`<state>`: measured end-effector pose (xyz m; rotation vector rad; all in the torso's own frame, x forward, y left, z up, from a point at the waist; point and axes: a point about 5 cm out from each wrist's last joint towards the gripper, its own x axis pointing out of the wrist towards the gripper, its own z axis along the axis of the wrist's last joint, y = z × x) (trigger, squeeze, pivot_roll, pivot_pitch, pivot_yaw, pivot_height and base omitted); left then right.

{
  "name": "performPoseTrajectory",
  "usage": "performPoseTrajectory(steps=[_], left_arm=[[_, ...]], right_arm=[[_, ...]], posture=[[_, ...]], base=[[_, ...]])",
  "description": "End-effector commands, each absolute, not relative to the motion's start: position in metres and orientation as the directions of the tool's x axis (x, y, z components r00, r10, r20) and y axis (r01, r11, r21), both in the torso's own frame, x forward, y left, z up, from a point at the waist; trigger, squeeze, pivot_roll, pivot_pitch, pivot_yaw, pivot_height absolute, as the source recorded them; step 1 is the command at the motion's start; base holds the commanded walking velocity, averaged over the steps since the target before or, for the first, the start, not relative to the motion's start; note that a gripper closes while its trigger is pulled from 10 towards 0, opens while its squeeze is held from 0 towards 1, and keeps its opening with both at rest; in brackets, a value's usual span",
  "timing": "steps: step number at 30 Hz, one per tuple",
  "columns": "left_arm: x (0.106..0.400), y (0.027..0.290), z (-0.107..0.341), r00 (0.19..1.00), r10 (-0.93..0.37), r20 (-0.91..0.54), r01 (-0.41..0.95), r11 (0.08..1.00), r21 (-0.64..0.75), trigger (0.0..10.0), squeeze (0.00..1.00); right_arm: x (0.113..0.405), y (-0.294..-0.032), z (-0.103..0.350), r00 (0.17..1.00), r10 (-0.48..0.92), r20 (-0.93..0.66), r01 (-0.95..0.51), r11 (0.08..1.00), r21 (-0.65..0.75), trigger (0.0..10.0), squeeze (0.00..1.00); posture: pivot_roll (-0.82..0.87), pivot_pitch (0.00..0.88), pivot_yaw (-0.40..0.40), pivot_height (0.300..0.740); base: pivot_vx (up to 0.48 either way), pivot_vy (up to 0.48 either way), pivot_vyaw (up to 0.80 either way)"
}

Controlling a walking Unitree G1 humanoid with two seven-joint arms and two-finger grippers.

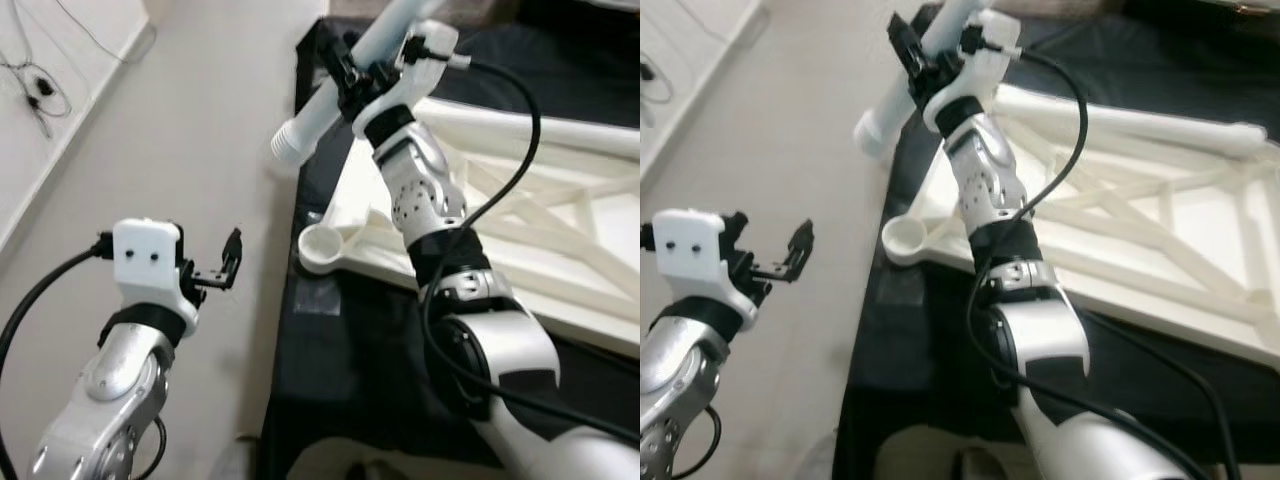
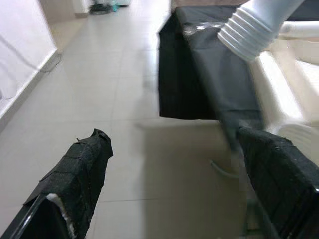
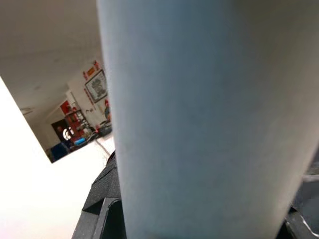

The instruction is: Building children table

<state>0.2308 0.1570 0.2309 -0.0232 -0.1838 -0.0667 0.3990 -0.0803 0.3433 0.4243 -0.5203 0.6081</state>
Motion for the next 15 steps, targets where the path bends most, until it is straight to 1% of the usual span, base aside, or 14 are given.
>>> performPoseTrajectory(steps=[1,2,3,4,6,7,8,9,11,13,14,15], left_arm=[[0.228,0.157,0.227,0.984,-0.069,0.166,0.073,0.997,-0.014,10.0,0.0],[0.225,0.155,0.223,0.985,-0.094,0.144,0.097,0.995,-0.013,10.0,0.0],[0.225,0.155,0.223,0.985,-0.094,0.144,0.097,0.995,-0.013,10.0,0.0],[0.218,0.153,0.216,0.985,-0.136,0.107,0.138,0.99,-0.012,10.0,0.0],[0.218,0.153,0.216,0.985,-0.136,0.107,0.138,0.99,-0.012,10.0,0.0],[0.209,0.149,0.207,0.982,-0.178,0.066,0.18,0.984,-0.019,10.0,0.0],[0.198,0.143,0.199,0.972,-0.234,0.026,0.235,0.971,-0.034,10.0,0.0],[0.191,0.14,0.195,0.963,-0.269,0.003,0.269,0.962,-0.048,10.0,0.0],[0.182,0.131,0.19,0.944,-0.328,-0.028,0.325,0.943,-0.071,10.0,0.0],[0.175,0.123,0.189,0.933,-0.358,-0.036,0.353,0.929,-0.109,10.0,0.0],[0.175,0.123,0.189,0.933,-0.358,-0.036,0.353,0.929,-0.109,10.0,0.0],[0.172,0.118,0.188,0.925,-0.379,-0.036,0.372,0.92,-0.125,10.0,0.0]], right_arm=[[0.398,-0.079,0.343,0.69,0.439,0.575,-0.637,0.745,0.196,10.0,0.0],[0.399,-0.073,0.338,0.673,0.501,0.544,-0.669,0.726,0.159,10.0,0.0],[0.399,-0.073,0.338,0.673,0.501,0.544,-0.669,0.726,0.159,10.0,0.0],[0.4,-0.07,0.33,0.642,0.58,0.501,-0.715,0.69,0.117,10.0,0.0],[0.4,-0.07,0.33,0.642,0.58,0.501,-0.715,0.69,0.117,10.0,0.0],[0.4,-0.068,0.324,0.586,0.665,0.463,-0.769,0.637,0.058,10.0,0.0],[0.4,-0.068,0.323,0.535,0.718,0.446,-0.815,0.577,0.05,10.0,0.0],[0.4,-0.068,0.323,0.503,0.741,0.445,-0.84,0.539,0.051,10.0,0.0],[0.399,-0.066,0.327,0.46,0.774,0.435,-0.866,0.5,0.026,10.0,0.0],[0.396,-0.058,0.33,0.406,0.822,0.398,-0.888,0.459,-0.041,10.0,0.0],[0.396,-0.058,0.33,0.406,0.822,0.398,-0.888,0.459,-0.041,10.0,0.0],[0.394,-0.05,0.33,0.38,0.852,0.36,-0.885,0.448,-0.126,10.0,0.0]], posture=[[0.12,0.228,-0.035,0.74],[0.11,0.233,-0.037,0.74],[0.11,0.233,-0.037,0.74],[0.11,0.241,-0.041,0.74],[0.11,0.241,-0.041,0.74],[0.12,0.246,-0.047,0.74],[0.12,0.255,-0.05,0.74],[0.12,0.255,-0.05,0.74],[0.12,0.263,-0.054,0.74],[0.13,0.275,-0.058,0.74],[0.13,0.275,-0.058,0.74],[0.13,0.279,-0.059,0.74]], base=[[0.0,0.0,0.0],[0.0,0.0,0.0],[0.0,0.0,0.0],[0.0,0.0,0.0],[0.0,0.0,0.0],[0.0,0.0,0.0],[0.0,0.0,0.0],[0.0,0.0,0.0],[0.0,0.0,0.0],[0.0,0.0,0.0],[0.0,0.0,0.0],[0.0,0.0,0.0]])
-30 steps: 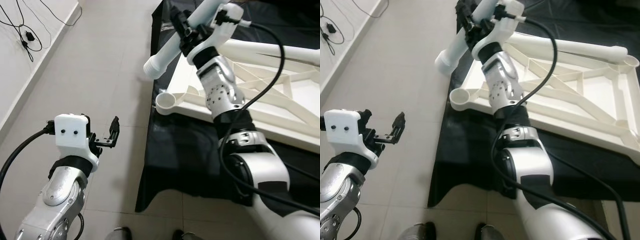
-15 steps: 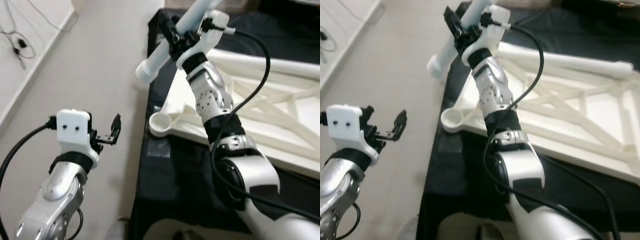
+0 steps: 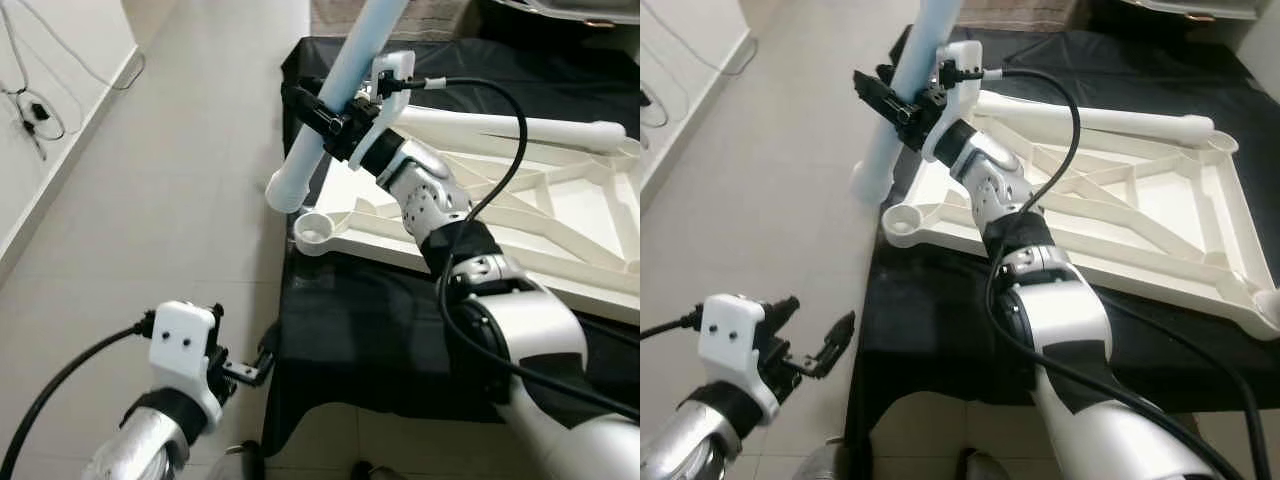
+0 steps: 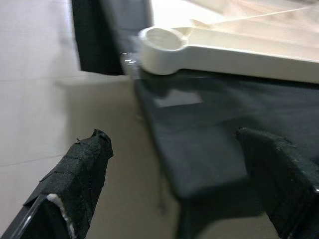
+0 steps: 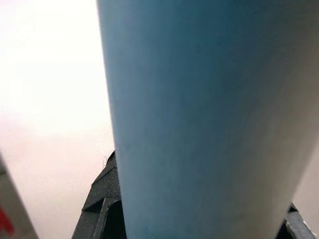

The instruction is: Building children table

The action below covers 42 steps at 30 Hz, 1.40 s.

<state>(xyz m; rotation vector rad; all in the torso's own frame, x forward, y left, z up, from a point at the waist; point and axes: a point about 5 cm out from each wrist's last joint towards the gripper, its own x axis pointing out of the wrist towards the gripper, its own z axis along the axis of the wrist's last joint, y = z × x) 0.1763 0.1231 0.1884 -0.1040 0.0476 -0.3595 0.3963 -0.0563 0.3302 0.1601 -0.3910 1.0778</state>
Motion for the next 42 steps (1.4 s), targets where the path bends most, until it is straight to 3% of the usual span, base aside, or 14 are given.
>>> performPoseTrajectory(steps=[1,11,15,23,29,32,42], left_arm=[[0.171,0.117,0.188,0.923,-0.383,-0.036,0.376,0.918,-0.126,10.0,0.0],[0.155,0.103,0.194,0.91,-0.415,-0.023,0.404,0.896,-0.187,10.0,0.0],[0.148,0.099,0.193,0.911,-0.41,-0.032,0.396,0.895,-0.205,10.0,0.0],[0.146,0.097,0.191,0.909,-0.415,-0.042,0.398,0.893,-0.209,10.0,0.0],[0.145,0.096,0.19,0.908,-0.417,-0.049,0.398,0.892,-0.213,10.0,0.0],[0.144,0.094,0.189,0.911,-0.41,-0.051,0.391,0.895,-0.217,10.0,0.0],[0.142,0.093,0.189,0.916,-0.399,-0.048,0.379,0.898,-0.225,10.0,0.0]], right_arm=[[0.394,-0.049,0.33,0.377,0.857,0.352,-0.882,0.448,-0.144,10.0,0.0],[0.39,-0.036,0.334,0.304,0.906,0.294,-0.906,0.37,-0.207,10.0,0.0],[0.394,-0.052,0.334,0.337,0.904,0.261,-0.886,0.399,-0.235,10.0,0.0],[0.394,-0.068,0.333,0.309,0.927,0.215,-0.895,0.359,-0.265,10.0,0.0],[0.389,-0.088,0.336,0.191,0.97,0.151,-0.935,0.226,-0.272,10.0,0.0],[0.383,-0.089,0.333,0.065,0.992,0.107,-0.959,0.092,-0.267,10.0,0.0],[0.381,-0.079,0.316,0.027,1.0,0.011,-0.957,0.029,-0.29,10.0,0.0]], posture=[[0.13,0.279,-0.059,0.74],[0.14,0.335,-0.061,0.74],[0.14,0.355,-0.054,0.74],[0.14,0.36,-0.048,0.74],[0.14,0.369,-0.046,0.74],[0.13,0.372,-0.049,0.74],[0.13,0.377,-0.057,0.74]], base=[[0.0,0.0,0.0],[0.0,0.0,0.0],[0.0,0.0,0.0],[0.0,0.0,0.0],[0.0,0.0,0.0],[0.0,0.0,0.0],[0.0,0.0,0.0]])
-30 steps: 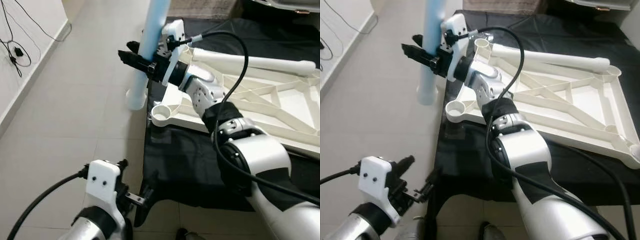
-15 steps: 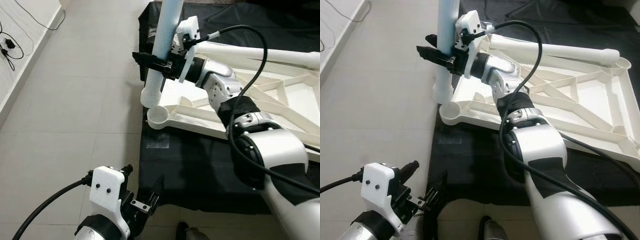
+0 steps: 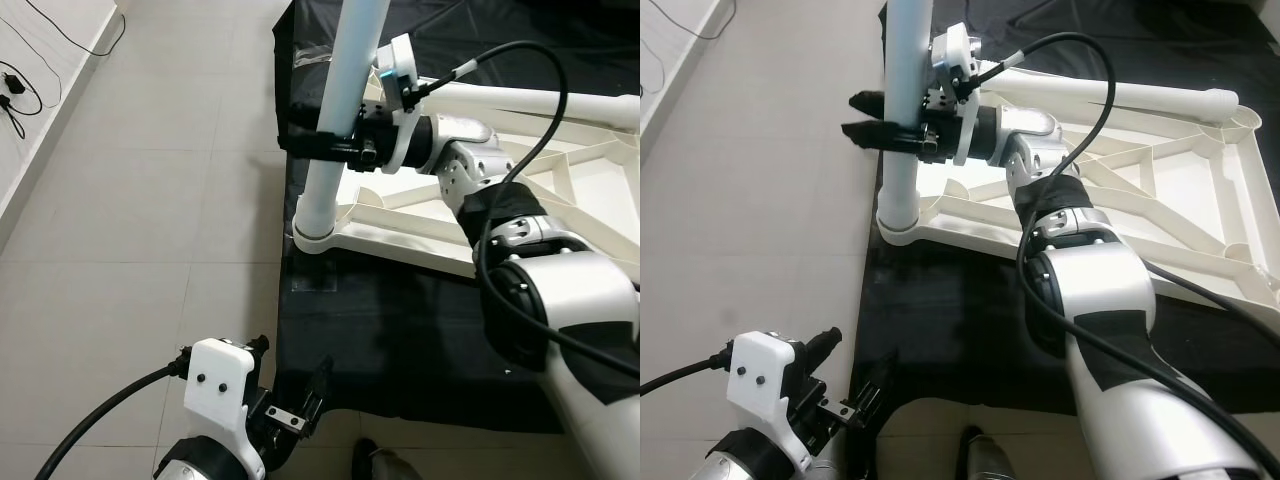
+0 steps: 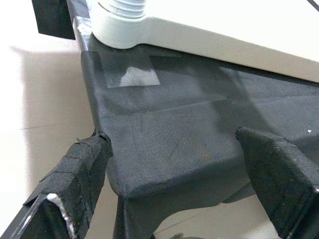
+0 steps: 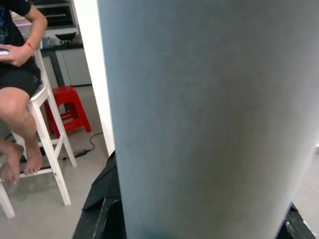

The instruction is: Building children table

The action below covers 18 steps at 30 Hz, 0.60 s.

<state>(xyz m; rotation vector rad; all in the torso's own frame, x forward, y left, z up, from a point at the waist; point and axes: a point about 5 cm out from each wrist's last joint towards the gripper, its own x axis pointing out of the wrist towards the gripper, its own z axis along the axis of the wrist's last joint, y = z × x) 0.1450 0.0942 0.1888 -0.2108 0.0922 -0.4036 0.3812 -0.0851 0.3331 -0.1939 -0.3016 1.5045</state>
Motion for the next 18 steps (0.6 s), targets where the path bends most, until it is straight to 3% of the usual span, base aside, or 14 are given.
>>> performPoseTrajectory(steps=[1,6,10,12,15,18], left_arm=[[0.142,0.093,0.189,0.916,-0.399,-0.048,0.379,0.898,-0.224,10.0,0.0],[0.142,0.092,0.189,0.916,-0.399,-0.047,0.379,0.897,-0.226,10.0,0.0],[0.142,0.092,0.189,0.918,-0.394,-0.047,0.375,0.9,-0.224,10.0,0.0],[0.142,0.092,0.19,0.92,-0.389,-0.045,0.371,0.902,-0.221,10.0,0.0],[0.143,0.093,0.19,0.921,-0.388,-0.046,0.37,0.904,-0.215,10.0,0.0],[0.143,0.092,0.19,0.921,-0.388,-0.044,0.37,0.904,-0.215,10.0,0.0]], right_arm=[[0.381,-0.077,0.313,0.025,1.0,-0.004,-0.956,0.023,-0.293,10.0,0.0],[0.38,-0.074,0.308,0.011,0.999,-0.035,-0.955,0.0,-0.296,10.0,0.0],[0.377,-0.071,0.301,-0.054,0.993,-0.101,-0.952,-0.082,-0.294,10.0,0.0],[0.372,-0.063,0.293,-0.138,0.974,-0.178,-0.942,-0.185,-0.279,10.0,0.0],[0.367,-0.049,0.285,-0.196,0.949,-0.246,-0.929,-0.259,-0.262,10.0,0.0],[0.365,-0.043,0.281,-0.218,0.935,-0.28,-0.923,-0.291,-0.253,10.0,0.0]], posture=[[0.13,0.377,-0.057,0.74],[0.13,0.375,-0.061,0.74],[0.13,0.373,-0.064,0.74],[0.13,0.368,-0.062,0.74],[0.13,0.365,-0.063,0.74],[0.13,0.362,-0.068,0.74]], base=[[0.0,0.0,0.0],[0.0,0.0,0.0],[0.0,0.0,0.0],[0.0,0.0,0.0],[0.0,0.0,0.0],[0.0,0.0,0.0]])
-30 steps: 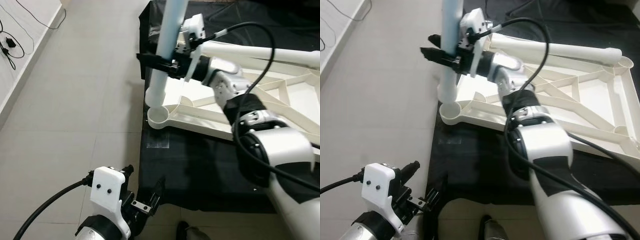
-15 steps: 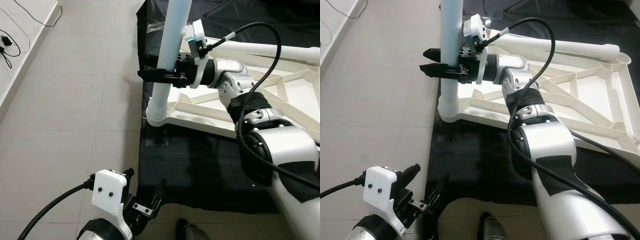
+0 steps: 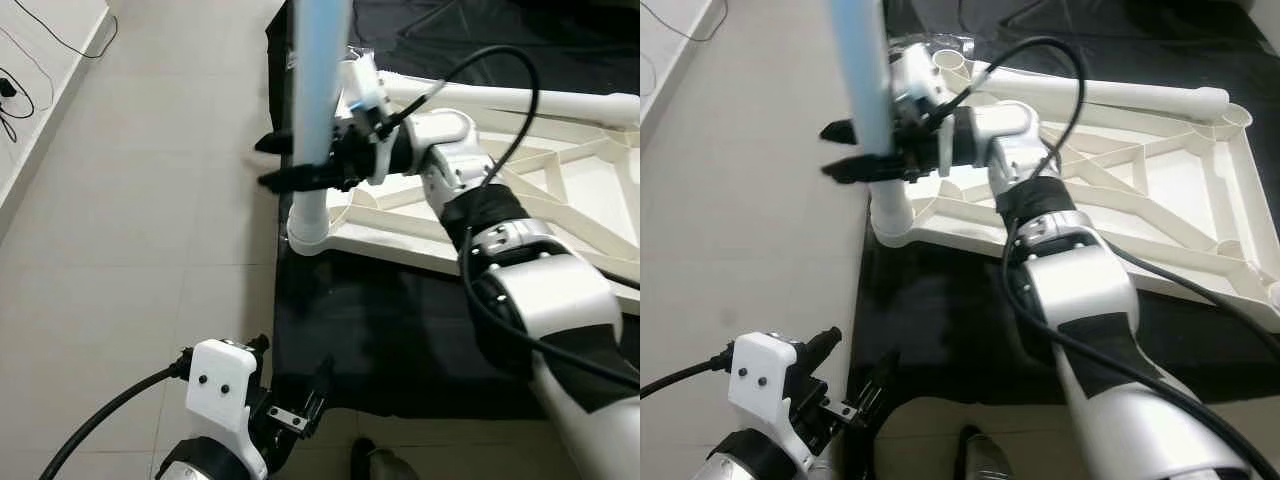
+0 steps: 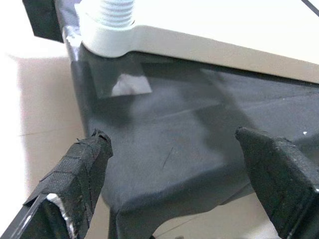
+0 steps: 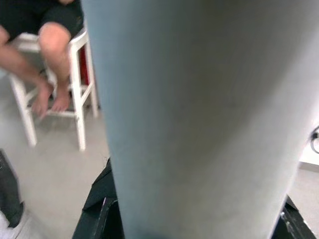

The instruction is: Building children table

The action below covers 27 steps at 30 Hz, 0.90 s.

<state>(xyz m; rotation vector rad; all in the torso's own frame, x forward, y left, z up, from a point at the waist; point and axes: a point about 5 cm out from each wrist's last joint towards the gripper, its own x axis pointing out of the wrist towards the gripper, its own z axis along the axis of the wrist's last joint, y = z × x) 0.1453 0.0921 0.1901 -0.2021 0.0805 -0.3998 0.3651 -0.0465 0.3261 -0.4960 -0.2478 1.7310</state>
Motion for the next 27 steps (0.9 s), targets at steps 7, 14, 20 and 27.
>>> performPoseTrajectory(steps=[7,14,20,27], left_arm=[[0.144,0.091,0.191,0.926,-0.376,-0.036,0.362,0.909,-0.206,10.0,0.0],[0.145,0.095,0.191,0.937,-0.348,-0.035,0.336,0.923,-0.19,10.0,0.0],[0.147,0.098,0.192,0.941,-0.338,-0.031,0.328,0.928,-0.176,10.0,0.0],[0.147,0.099,0.192,0.941,-0.336,-0.033,0.326,0.93,-0.168,10.0,0.0]], right_arm=[[0.355,-0.026,0.278,-0.315,0.911,-0.266,-0.918,-0.364,-0.158,10.0,0.0],[0.353,-0.036,0.299,-0.357,0.934,0.016,-0.934,-0.357,0.013,10.0,0.0],[0.351,-0.042,0.283,-0.366,0.93,-0.02,-0.93,-0.366,0.017,10.0,0.0],[0.347,-0.045,0.27,-0.392,0.913,-0.11,-0.918,-0.395,-0.012,10.0,0.0]], posture=[[0.14,0.351,-0.082,0.74],[0.13,0.336,-0.084,0.74],[0.14,0.333,-0.081,0.74],[0.15,0.332,-0.076,0.74]], base=[[0.0,0.0,0.0],[0.0,0.0,0.0],[0.0,0.0,0.0],[0.0,0.0,0.0]])
